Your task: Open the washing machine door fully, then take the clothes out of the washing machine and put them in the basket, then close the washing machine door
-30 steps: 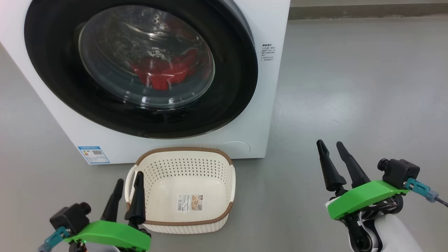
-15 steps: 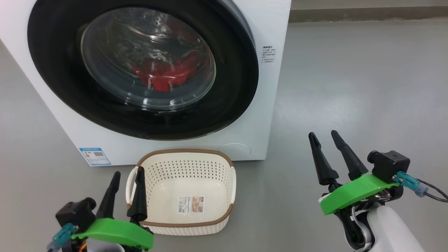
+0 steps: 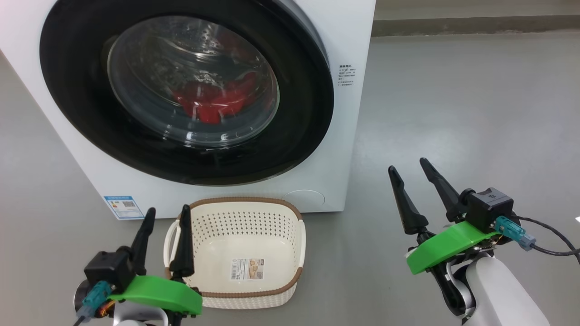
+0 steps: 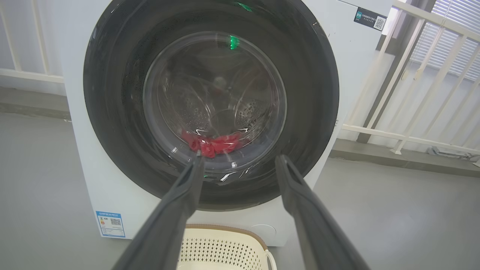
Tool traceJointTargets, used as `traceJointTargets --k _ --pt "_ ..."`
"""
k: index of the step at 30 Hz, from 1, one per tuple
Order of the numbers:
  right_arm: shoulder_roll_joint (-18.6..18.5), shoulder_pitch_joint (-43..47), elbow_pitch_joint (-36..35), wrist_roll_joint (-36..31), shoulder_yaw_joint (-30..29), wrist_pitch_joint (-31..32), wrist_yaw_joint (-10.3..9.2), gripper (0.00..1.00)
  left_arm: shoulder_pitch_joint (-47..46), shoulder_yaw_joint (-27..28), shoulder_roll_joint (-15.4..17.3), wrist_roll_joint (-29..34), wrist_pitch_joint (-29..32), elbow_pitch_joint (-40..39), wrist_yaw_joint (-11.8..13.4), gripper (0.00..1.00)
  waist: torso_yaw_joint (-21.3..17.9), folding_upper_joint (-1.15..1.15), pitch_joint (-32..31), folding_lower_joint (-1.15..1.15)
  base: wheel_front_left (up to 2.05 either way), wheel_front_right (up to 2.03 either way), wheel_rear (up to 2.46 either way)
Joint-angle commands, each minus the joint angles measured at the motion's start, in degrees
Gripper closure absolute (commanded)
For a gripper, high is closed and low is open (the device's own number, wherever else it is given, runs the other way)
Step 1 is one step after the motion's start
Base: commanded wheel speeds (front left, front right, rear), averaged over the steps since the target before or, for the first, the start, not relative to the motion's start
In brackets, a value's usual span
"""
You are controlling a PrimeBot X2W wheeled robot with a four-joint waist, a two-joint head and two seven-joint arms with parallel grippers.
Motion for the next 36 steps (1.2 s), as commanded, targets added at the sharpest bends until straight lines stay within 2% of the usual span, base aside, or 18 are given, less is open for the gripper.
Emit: traceJointTargets --k 1,9,27,28,30,34,36 --pt "-0.07 -3.3 -1.22 -2.05 1.85 -1.02 0.03 0.0 -2.96 1.23 1.35 2.05 -0.9 -1.09 0.48 0.0 0.07 0.0 -0.13 0.0 0.0 0.0 0.0" --pt "-0.2 -4.15 -0.27 -6.19 2.84 -2.35 0.03 0.0 -3.78 0.79 1.49 6.37 -2.24 -0.14 0.65 0.0 0.16 0.0 -0.86 0.0 0.0 0.0 0.0" --pt "-0.2 -4.09 1.02 -5.64 2.34 -2.35 0.03 0.02 -3.18 0.32 1.49 5.69 -2.24 -0.5 0.66 0.0 -0.22 0.0 -0.71 0.0 0.0 0.0 0.0" --pt "-0.2 -4.1 1.11 -5.43 2.24 -2.35 0.03 0.52 -3.2 0.2 1.49 5.66 -2.24 -0.6 0.66 0.0 -0.13 0.0 -0.59 0.0 0.0 0.0 0.0" --pt "-0.2 -4.22 1.55 -4.34 1.92 -2.35 0.03 1.0 -3.24 -0.08 1.49 5.47 -2.24 -0.71 0.54 0.0 0.13 0.0 -0.3 0.0 0.0 0.0 0.0" --pt "-0.2 -4.81 2.11 -0.86 1.21 -2.35 0.03 1.0 -3.63 -0.8 1.49 5.57 -2.24 -0.93 0.01 0.0 0.89 0.0 0.92 0.0 0.0 0.0 0.0" --pt "-0.2 -5.03 2.28 4.35 0.6 -2.35 0.03 1.0 -3.93 -1.13 1.49 5.74 -2.24 -2.09 -0.25 0.0 1.34 0.0 1.61 0.0 0.0 0.0 0.0"
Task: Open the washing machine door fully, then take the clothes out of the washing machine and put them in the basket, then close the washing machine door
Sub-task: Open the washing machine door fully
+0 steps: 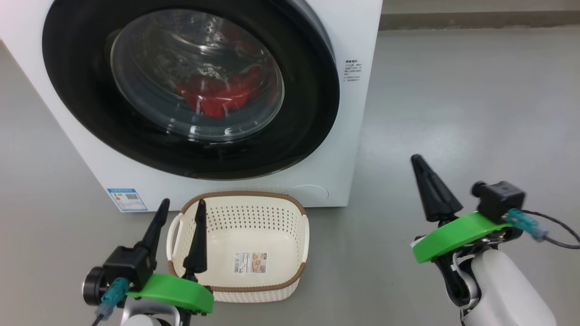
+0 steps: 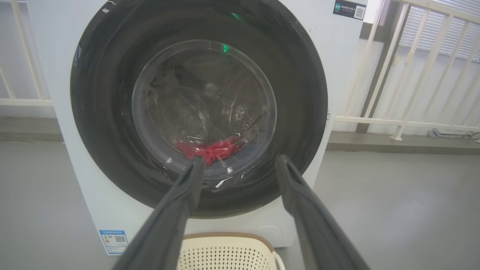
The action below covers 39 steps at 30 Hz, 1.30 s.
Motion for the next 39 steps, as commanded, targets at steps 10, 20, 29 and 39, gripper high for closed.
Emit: traceJointTargets --k 10,20,29,39 --pt "0.19 -9.28 -1.46 26.32 -0.74 -0.52 0.03 1.0 -4.43 0.09 1.33 -0.48 -0.69 -7.83 -0.87 0.0 2.53 0.0 7.61 0.0 0.0 0.0 0.0" --pt "-0.11 -17.16 -3.11 48.51 0.54 2.54 0.03 1.0 -6.21 -0.94 1.33 -2.34 -0.69 -11.35 -1.44 0.0 4.02 0.0 13.99 0.0 0.0 0.0 0.0" --pt "-2.73 -23.18 -4.36 65.46 -2.78 16.7 0.03 1.0 -7.98 -0.21 1.33 -1.61 -0.69 -12.45 -2.36 0.0 4.87 0.0 19.28 0.0 0.0 0.0 0.0" --pt "-7.43 -33.45 -3.0 72.74 -2.43 32.16 0.03 1.0 -10.69 -1.14 1.33 -0.66 -0.69 -13.34 -3.07 0.0 5.7 0.0 25.91 0.0 0.0 0.0 0.0"
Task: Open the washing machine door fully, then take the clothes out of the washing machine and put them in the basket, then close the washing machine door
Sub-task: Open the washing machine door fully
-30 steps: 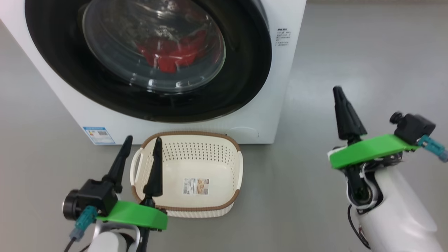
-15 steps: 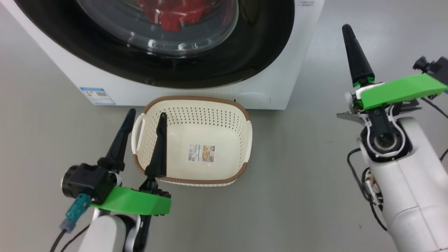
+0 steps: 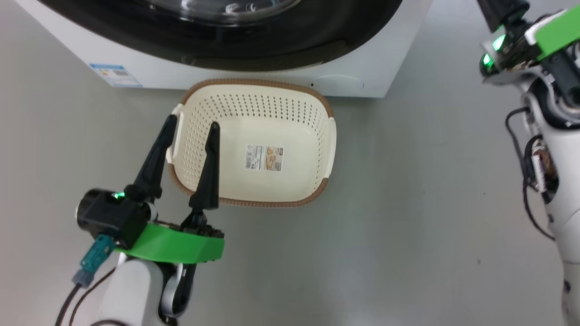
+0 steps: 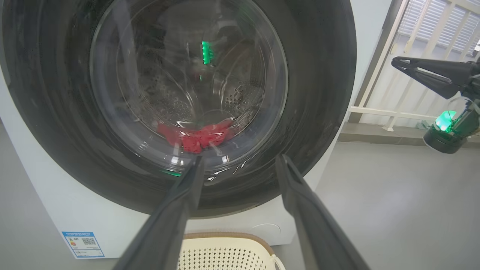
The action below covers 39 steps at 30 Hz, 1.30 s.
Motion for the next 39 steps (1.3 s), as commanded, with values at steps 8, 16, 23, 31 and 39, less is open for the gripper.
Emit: traceJointTargets --k 8,16,23,31,39 --pt "-3.05 -8.87 1.99 -1.02 2.18 4.2 0.06 1.0 -4.0 -0.59 1.05 0.7 -0.44 -2.19 -0.6 0.0 2.07 0.0 5.99 0.0 0.0 0.0 0.0" --pt "-2.7 -15.66 10.33 -2.72 4.38 6.1 0.06 1.0 -4.56 -0.58 1.05 1.43 -0.44 -2.33 -0.62 0.0 2.65 0.0 7.64 0.0 0.0 0.0 0.0" --pt "-2.29 -19.2 14.24 -1.08 3.82 8.22 0.06 1.0 -5.21 -1.24 1.05 1.53 -0.44 -1.92 -0.6 0.0 3.21 0.0 8.2 0.0 0.0 0.0 0.0" --pt "-2.13 -23.04 19.75 -1.52 5.24 11.23 0.06 1.0 -5.51 -1.67 1.05 2.06 -0.44 -1.01 -0.65 0.0 3.64 0.0 8.27 0.0 0.0 0.0 0.0" --pt "-0.88 -24.72 22.04 -1.64 6.89 14.7 0.06 1.0 -5.81 -1.74 1.05 2.08 -0.44 -0.48 -0.64 0.0 3.7 0.0 8.12 0.0 0.0 0.0 0.0"
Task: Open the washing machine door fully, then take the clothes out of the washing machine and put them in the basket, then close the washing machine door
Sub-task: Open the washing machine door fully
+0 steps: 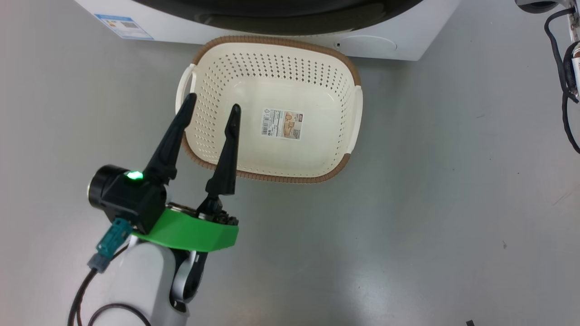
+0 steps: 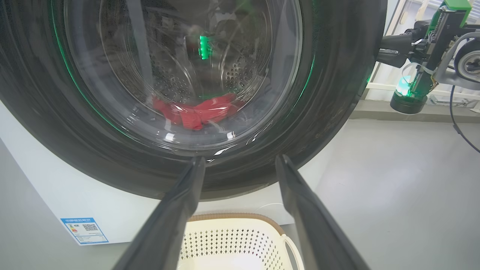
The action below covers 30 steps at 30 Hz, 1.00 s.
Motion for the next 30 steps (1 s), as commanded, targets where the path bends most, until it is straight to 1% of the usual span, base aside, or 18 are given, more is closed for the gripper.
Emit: traceJointTargets --k 1,8,16,30 --pt "2.18 -1.13 -1.25 -0.28 0.79 1.08 0.29 1.0 -0.76 1.83 1.14 0.75 -0.44 -1.14 -0.37 0.0 -0.06 0.0 0.01 0.0 0.0 0.0 0.0" --pt "2.84 -0.85 -1.75 -0.43 1.76 3.25 0.29 1.0 -0.89 2.15 1.14 0.89 -0.44 -0.7 -0.41 0.0 -0.39 0.0 -0.33 0.0 0.0 0.0 0.0" --pt "2.87 1.64 -1.95 -2.03 3.79 4.76 0.29 1.0 0.15 2.96 1.14 1.22 -0.44 0.4 -0.16 0.0 -1.3 0.0 -2.75 0.0 0.0 0.0 0.0" --pt "4.43 6.08 -1.99 -3.27 6.59 6.96 0.29 1.0 1.91 3.0 1.14 1.26 -0.44 1.91 0.68 0.0 -3.75 0.0 -6.48 0.0 0.0 0.0 0.0"
